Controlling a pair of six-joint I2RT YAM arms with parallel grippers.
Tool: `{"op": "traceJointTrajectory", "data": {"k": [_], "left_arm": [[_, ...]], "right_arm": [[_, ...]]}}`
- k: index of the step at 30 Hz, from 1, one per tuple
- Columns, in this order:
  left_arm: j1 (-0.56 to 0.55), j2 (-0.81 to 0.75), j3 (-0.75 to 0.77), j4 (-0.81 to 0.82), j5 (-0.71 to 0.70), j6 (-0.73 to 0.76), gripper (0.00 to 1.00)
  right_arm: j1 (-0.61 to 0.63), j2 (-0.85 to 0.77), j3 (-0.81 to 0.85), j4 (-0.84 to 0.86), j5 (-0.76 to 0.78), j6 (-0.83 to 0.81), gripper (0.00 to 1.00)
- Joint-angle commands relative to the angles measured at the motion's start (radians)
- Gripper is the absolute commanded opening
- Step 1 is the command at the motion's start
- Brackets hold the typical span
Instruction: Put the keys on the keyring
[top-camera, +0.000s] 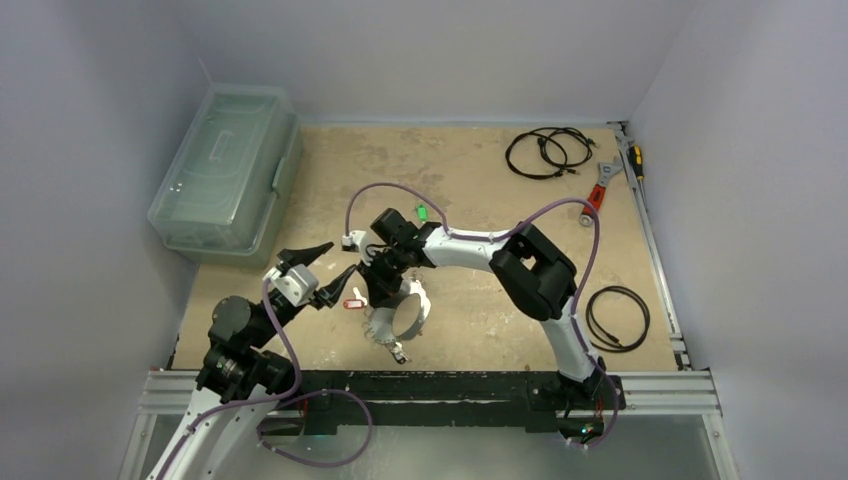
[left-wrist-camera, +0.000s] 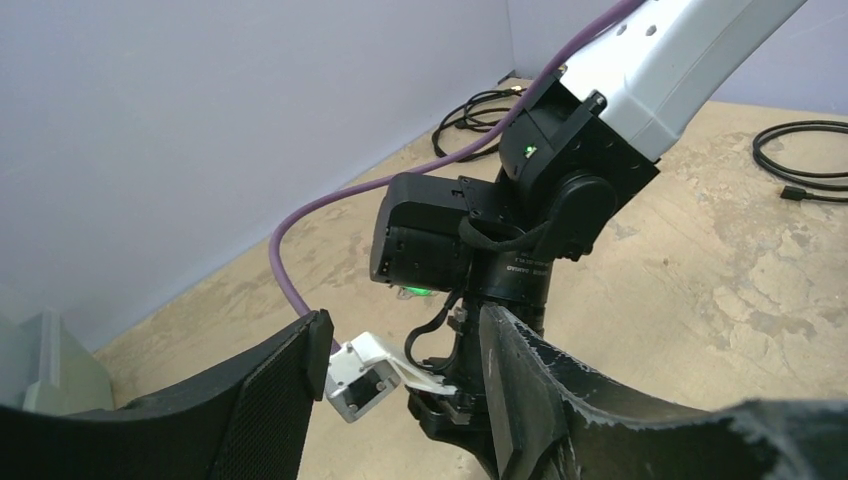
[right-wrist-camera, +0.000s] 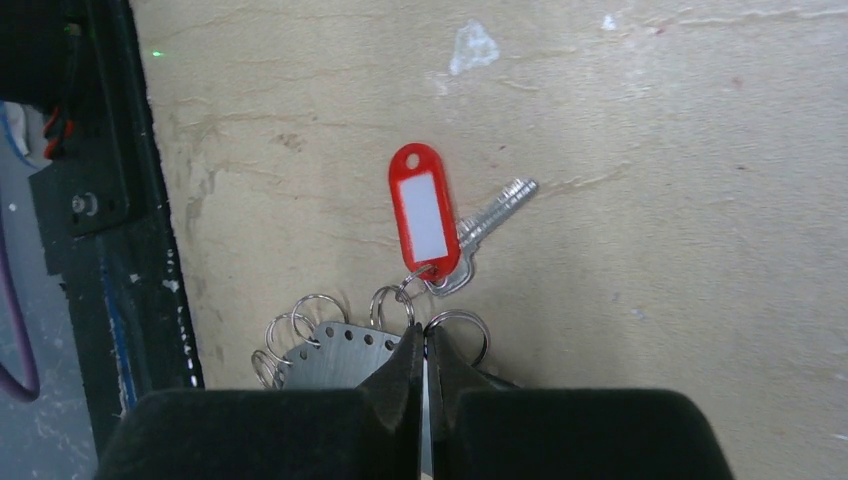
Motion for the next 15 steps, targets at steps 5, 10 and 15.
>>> {"op": "traceJointTrajectory", "data": {"k": [5,10,15], "left_arm": [[-0.004,0.024,0.032,-0.006,0.034,0.011,0.56],[-0.004,0.056,0.066,-0.029,0.078,0.019,0.52],[-0.004,0.078,0.095,-0.036,0.167,0.025,0.5]], "right_arm": [[-0.012,-0.121,-0.13,0.173,-0.165,-0.017,0.0],[-0.031,-0.179,-0.187,0.24,-0.212,-0.001,0.0],[-0.054,-0.236,-0.243,0.326,-0.282,0.033,0.0]]}}
